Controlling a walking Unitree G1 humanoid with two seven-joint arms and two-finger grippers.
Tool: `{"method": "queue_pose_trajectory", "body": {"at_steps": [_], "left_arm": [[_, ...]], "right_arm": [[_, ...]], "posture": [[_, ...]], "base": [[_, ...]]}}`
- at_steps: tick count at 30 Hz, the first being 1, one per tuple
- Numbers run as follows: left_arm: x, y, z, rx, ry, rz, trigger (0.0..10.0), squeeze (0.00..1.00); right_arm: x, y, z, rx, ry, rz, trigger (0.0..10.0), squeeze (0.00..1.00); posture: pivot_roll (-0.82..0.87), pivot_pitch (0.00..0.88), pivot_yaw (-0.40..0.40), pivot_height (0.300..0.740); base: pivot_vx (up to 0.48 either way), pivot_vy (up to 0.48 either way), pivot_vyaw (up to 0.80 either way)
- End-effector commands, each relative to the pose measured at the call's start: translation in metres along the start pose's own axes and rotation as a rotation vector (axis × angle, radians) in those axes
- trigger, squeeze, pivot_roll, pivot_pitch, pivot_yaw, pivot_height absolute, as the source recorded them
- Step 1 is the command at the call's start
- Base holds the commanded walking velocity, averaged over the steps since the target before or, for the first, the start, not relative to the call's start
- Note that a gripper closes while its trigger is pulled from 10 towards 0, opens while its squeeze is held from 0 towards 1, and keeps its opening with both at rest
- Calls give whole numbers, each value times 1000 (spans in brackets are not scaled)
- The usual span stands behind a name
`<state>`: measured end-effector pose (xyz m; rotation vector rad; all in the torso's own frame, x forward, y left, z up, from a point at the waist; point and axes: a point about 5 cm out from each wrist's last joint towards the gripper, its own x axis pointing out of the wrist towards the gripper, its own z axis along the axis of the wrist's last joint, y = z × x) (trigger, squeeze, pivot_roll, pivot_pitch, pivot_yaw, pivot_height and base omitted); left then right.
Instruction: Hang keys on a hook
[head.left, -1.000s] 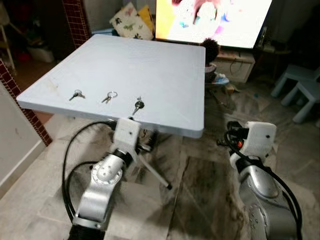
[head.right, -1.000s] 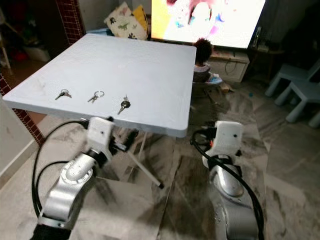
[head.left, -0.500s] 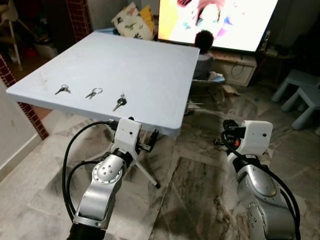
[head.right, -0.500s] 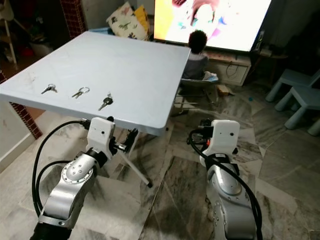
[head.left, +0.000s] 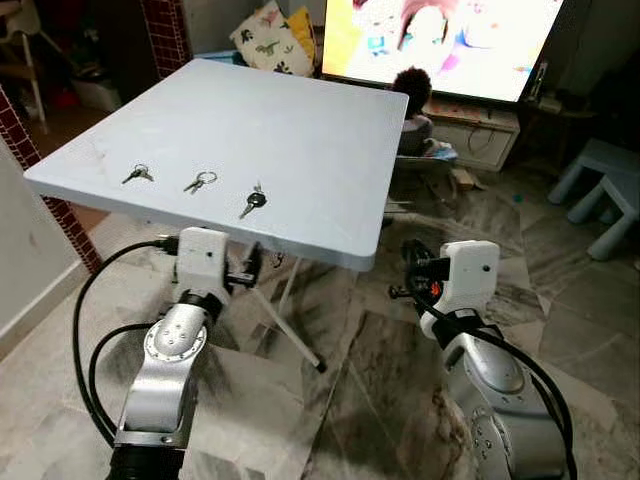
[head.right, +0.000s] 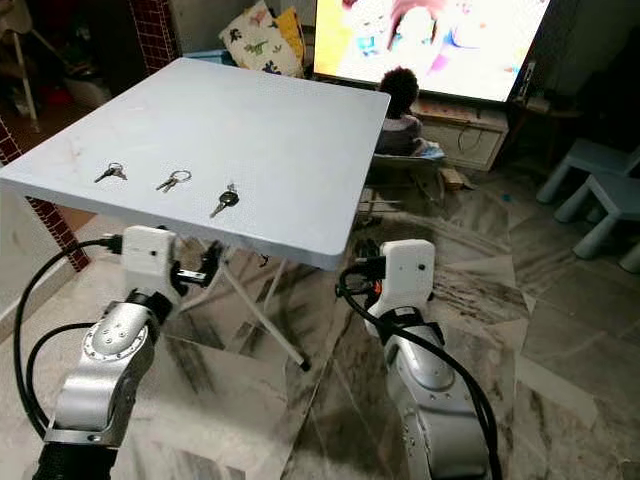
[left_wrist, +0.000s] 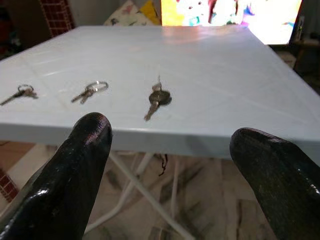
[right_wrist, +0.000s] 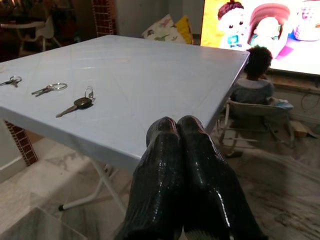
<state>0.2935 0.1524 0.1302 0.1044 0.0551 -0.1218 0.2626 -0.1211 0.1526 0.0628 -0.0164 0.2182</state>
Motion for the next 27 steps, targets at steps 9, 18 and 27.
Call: {"method": "queue_pose_trajectory", "body": {"at_steps": [9,18,27], "left_arm": [[0,-13,3,-6,-8,-37,10000,0],[0,-14,1,-7,0,-57,10000,0],[1,-14,0,-14,-1,-63,10000,0]], "right_arm": [[0,-1,4,-14,-24,4,10000,0],[0,-2,3,-6,-25,-16,10000,0],[1,-2,4,-15,-33,-11,10000,0]], "posture": [[37,0,-50,740],[39,0,-46,740],[40,0,-48,740]], "base": [[0,0,704],[0,0,329],[92,0,0]]}}
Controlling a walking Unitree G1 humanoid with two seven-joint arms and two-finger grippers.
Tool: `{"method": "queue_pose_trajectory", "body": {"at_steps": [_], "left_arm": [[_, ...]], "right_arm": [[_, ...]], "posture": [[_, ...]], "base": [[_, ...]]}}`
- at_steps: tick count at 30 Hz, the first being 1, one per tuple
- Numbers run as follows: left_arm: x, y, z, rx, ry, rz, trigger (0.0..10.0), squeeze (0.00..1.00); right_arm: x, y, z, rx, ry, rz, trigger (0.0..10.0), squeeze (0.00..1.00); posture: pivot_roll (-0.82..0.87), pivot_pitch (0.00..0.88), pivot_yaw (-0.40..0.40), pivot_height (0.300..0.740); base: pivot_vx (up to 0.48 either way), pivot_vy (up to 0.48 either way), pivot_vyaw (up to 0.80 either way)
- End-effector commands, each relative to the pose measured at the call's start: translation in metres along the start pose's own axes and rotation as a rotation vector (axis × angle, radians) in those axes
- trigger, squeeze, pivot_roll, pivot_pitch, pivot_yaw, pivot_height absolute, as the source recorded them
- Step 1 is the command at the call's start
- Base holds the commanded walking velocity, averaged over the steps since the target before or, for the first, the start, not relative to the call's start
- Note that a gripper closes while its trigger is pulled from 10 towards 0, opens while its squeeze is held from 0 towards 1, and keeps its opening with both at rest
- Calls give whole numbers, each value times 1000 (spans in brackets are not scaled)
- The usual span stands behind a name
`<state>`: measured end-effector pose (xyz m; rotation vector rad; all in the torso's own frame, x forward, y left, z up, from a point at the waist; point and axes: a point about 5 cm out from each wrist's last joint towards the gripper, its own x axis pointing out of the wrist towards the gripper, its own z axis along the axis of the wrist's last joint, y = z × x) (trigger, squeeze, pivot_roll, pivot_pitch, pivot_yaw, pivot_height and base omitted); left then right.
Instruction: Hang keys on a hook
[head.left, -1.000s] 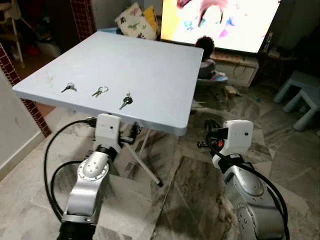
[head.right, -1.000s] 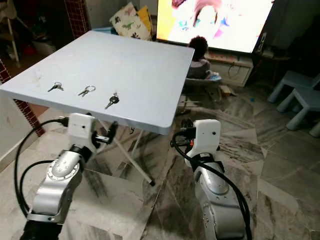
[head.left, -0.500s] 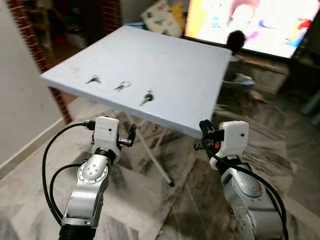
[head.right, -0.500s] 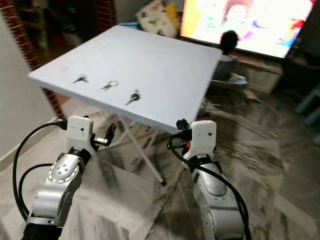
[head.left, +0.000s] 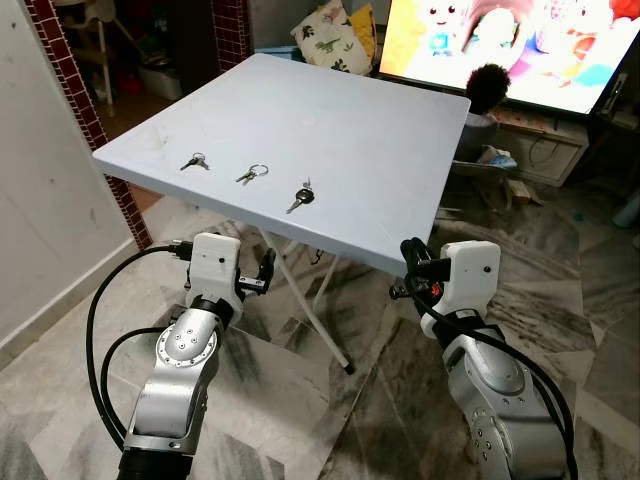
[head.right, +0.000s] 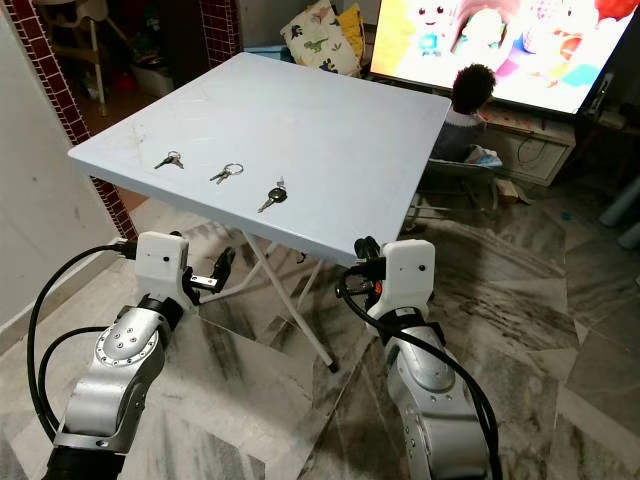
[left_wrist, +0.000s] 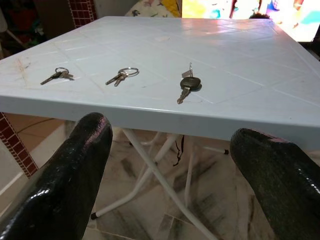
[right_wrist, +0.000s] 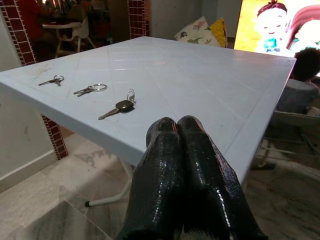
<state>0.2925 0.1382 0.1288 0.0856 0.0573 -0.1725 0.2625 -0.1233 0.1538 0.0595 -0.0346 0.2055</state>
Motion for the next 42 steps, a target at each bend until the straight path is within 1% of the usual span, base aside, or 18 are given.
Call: {"method": "queue_pose_trajectory", "body": {"at_steps": [1,6,19,21,25,36,42], "left_arm": [[0,0,0,5,1,-12,10000,0],[0,-2,1,5,-5,-25,10000,0],[1,-1,1,12,-4,-31,10000,0],[1,-1,1,13,-2,-29,10000,0],[1,-2,1,12,-3,-33,10000,0],[1,-3,1,12,-3,-37,10000,0],[1,-2,0,19,4,-21,10000,0]], "right_arm": [[2,0,3,-14,-16,5,10000,0],[1,4,3,-17,-17,18,10000,0],[2,7,3,-14,-19,44,10000,0],[1,10,4,-17,-25,64,10000,0],[0,13,3,-15,-24,68,10000,0],[0,13,4,-22,-28,75,10000,0],[1,14,4,-24,-29,86,10000,0]], "posture": [[40,0,-48,740],[34,0,-43,740],[35,0,-42,740],[36,0,-41,740],[37,0,-38,740],[34,0,-38,740],[34,0,-38,740]], "base": [[307,0,0],[339,0,0],[378,0,0],[362,0,0],[349,0,0],[369,0,0],[329,0,0]]}}
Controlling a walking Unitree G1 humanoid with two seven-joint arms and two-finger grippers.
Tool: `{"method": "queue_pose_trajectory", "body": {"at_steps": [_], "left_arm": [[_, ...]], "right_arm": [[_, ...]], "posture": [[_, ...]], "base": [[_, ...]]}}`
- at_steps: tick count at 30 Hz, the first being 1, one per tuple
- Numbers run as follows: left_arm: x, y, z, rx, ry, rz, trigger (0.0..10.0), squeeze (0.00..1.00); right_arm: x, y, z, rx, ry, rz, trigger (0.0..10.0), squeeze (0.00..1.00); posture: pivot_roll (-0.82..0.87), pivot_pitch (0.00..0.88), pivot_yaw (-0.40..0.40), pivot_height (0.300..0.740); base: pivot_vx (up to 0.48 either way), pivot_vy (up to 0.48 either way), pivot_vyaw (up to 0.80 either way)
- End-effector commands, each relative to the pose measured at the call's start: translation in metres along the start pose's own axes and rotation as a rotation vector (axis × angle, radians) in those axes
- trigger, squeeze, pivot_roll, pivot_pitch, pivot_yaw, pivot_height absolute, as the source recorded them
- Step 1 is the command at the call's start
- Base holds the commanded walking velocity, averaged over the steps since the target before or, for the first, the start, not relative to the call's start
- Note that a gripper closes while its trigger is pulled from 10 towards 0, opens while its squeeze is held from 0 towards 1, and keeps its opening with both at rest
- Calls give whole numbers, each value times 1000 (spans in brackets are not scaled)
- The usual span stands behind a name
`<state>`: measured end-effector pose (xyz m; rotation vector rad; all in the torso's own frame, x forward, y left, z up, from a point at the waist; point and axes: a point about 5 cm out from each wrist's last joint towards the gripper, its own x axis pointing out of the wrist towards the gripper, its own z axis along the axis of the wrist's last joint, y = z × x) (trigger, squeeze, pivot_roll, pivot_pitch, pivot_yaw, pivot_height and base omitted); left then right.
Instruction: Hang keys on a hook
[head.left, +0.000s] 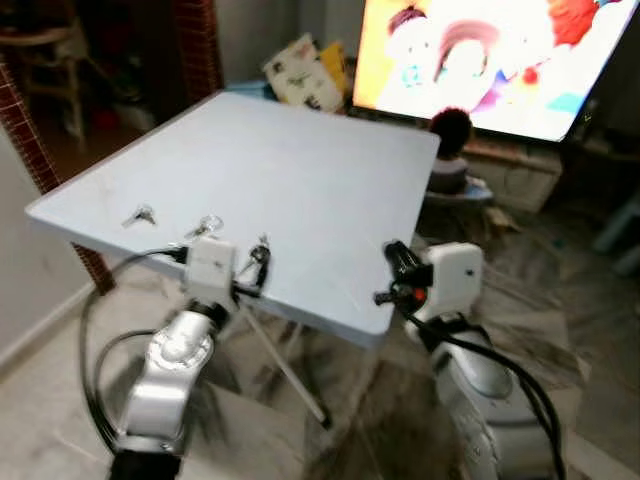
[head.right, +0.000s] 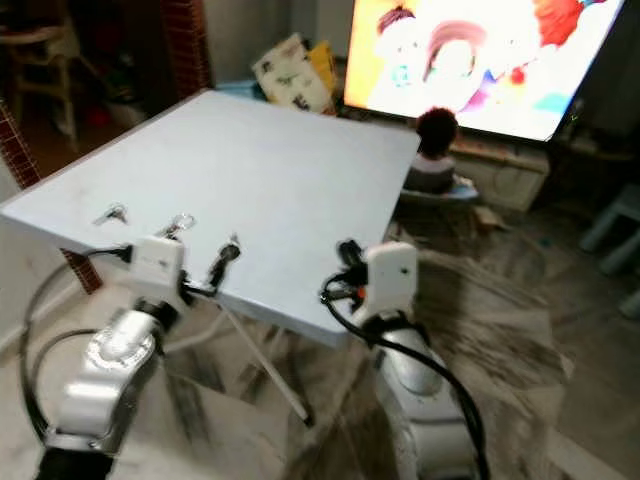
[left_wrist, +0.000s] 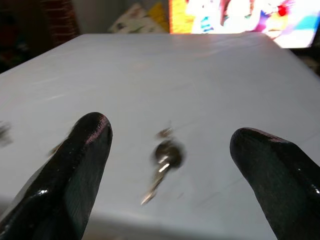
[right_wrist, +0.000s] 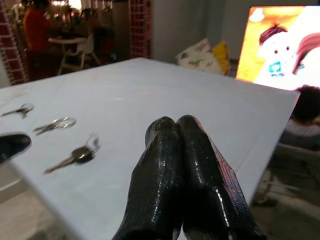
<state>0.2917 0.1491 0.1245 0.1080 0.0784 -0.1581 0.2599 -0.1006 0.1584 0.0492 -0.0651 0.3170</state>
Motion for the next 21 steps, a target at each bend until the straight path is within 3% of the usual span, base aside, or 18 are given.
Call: {"method": "queue_pose_trajectory", "body": {"at_steps": [1,6,17,21], "left_arm": [[2,-12,5,-3,-19,-35,10000,0],[1,-10,4,-4,-13,-20,10000,0],[3,-8,3,22,0,17,10000,0],[5,-9,-3,7,35,-9,10000,0]], "right_arm": [[-3,-8,1,-14,-1,-23,10000,0],[-3,-4,1,-15,-5,2,10000,0],[-3,-4,2,-20,-9,3,10000,0],[-2,-6,2,-14,-5,-17,10000,0]], "posture": [[34,0,-38,740],[39,0,-40,740],[37,0,-39,740],[38,0,-38,740]], "base": [[255,0,0],[150,0,0],[0,0,754],[0,0,0]]}}
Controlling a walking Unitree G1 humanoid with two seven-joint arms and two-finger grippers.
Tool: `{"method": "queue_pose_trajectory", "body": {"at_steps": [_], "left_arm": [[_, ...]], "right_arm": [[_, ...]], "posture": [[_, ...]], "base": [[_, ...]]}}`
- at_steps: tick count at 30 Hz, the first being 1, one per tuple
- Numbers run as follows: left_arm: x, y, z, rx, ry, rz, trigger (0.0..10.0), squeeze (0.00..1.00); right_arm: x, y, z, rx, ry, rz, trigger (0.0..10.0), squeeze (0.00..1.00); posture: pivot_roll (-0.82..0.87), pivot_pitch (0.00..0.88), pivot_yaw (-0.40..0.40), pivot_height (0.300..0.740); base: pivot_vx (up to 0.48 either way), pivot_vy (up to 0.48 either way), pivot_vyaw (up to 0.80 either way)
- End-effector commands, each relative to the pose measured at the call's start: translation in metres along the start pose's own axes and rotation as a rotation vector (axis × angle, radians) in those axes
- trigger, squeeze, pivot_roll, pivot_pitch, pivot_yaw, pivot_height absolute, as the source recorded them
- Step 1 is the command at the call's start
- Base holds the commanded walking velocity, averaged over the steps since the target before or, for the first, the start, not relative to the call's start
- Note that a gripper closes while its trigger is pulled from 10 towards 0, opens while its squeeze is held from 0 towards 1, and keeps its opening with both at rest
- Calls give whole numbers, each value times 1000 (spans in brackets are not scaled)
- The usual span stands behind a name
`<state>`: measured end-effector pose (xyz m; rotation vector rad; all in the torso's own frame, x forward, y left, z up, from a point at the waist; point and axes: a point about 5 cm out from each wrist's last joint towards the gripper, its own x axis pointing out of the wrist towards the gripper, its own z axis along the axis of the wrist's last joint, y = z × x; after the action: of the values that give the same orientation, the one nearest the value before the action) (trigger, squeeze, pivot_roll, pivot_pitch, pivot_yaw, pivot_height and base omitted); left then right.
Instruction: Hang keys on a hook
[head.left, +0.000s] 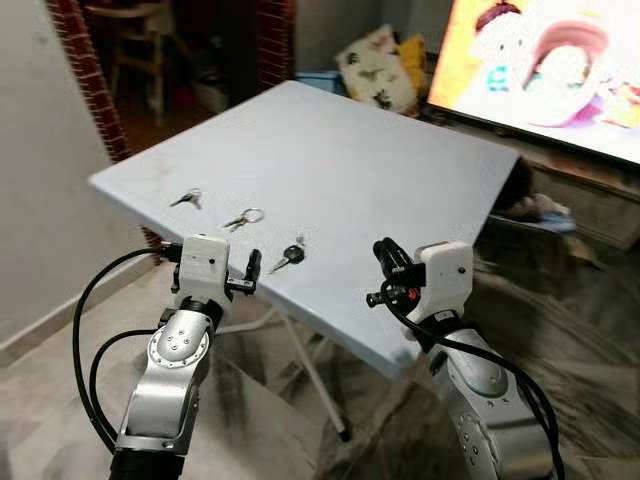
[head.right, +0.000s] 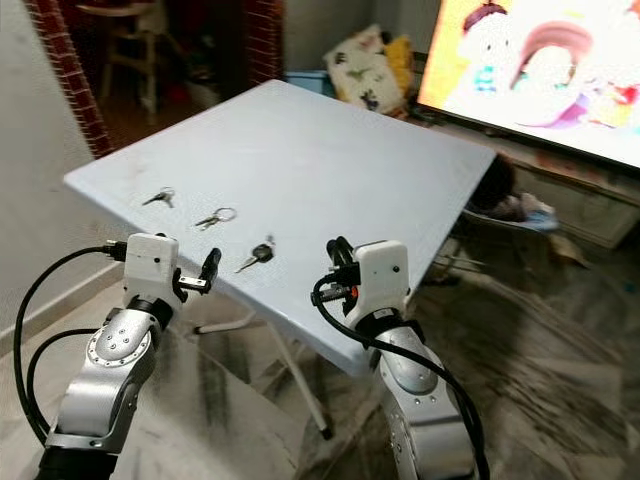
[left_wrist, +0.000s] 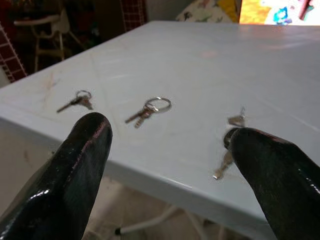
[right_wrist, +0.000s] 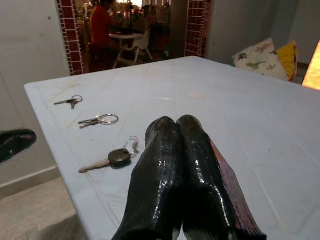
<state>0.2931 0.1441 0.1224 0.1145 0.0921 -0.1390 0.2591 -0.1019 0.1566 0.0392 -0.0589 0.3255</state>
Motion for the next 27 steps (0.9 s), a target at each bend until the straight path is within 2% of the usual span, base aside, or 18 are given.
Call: {"method": "queue_pose_trajectory", "body": {"at_steps": [1,4,8,10,13,15,27], "left_arm": [[3,-4,-3,2,22,-33,10000,0],[6,-6,-5,-1,43,-50,10000,0],[13,-13,-8,-44,67,-101,10000,0],[19,-19,-6,-49,66,-157,10000,0],[24,-22,-4,-34,64,-180,10000,0],[30,-21,-4,-53,74,-176,10000,0],[27,-20,-2,-79,45,-156,10000,0]], "right_arm": [[-1,-5,4,-4,-13,-29,10000,0],[0,-7,4,-3,-14,-38,10000,0],[0,-8,4,-5,-12,-50,10000,0],[0,-10,5,-9,-11,-57,10000,0],[0,-11,5,-10,-10,-63,10000,0],[-1,-11,4,-11,-7,-69,10000,0],[-4,-9,-1,-3,18,-68,10000,0]], "posture": [[38,0,-38,740],[39,0,-40,740],[35,0,-41,740],[29,0,-42,740],[26,0,-41,740],[20,0,-38,740],[23,6,-37,740]], "base": [[0,0,0],[0,0,0],[0,0,0],[0,0,0],[0,0,0],[0,0,0],[0,0,0]]}}
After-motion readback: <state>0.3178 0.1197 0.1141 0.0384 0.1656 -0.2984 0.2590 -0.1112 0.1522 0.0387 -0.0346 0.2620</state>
